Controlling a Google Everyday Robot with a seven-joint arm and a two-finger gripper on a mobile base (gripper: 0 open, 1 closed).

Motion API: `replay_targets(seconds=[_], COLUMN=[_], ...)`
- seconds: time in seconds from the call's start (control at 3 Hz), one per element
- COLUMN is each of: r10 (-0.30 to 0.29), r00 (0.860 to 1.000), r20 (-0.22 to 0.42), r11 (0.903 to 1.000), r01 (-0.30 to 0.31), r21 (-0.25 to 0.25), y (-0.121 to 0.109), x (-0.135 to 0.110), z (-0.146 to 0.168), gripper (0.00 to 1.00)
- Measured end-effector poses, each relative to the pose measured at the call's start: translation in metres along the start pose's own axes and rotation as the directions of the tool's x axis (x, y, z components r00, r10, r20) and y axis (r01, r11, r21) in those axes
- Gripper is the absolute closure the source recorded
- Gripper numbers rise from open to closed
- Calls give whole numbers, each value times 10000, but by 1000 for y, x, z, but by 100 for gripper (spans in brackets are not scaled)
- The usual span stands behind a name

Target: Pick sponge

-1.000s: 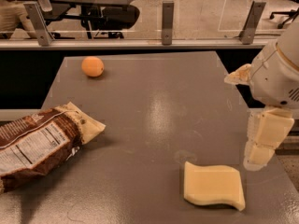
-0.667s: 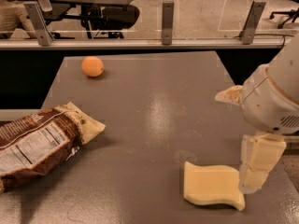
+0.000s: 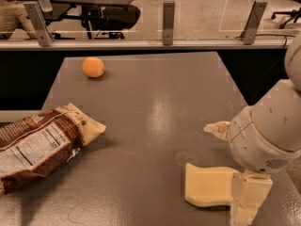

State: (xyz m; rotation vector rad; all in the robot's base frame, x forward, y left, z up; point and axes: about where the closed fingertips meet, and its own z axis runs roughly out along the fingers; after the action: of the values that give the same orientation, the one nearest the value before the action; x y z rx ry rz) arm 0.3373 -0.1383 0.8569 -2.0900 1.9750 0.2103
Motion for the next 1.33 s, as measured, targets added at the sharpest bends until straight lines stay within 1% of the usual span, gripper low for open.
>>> replay_targets(seconds=[0.33, 0.67, 1.0, 1.33], r10=[-210, -304, -175, -94], r00=[9997, 9994, 9996, 9996], r20=[151, 188, 211, 256], r11=[9995, 9990, 9986, 9984], r01=[214, 310, 186, 108], r21=[-229, -332, -505, -557], y=[15, 22, 20, 15], x=[-1, -1, 2, 2], z=[19, 28, 30, 27], gripper=[0, 0, 26, 50])
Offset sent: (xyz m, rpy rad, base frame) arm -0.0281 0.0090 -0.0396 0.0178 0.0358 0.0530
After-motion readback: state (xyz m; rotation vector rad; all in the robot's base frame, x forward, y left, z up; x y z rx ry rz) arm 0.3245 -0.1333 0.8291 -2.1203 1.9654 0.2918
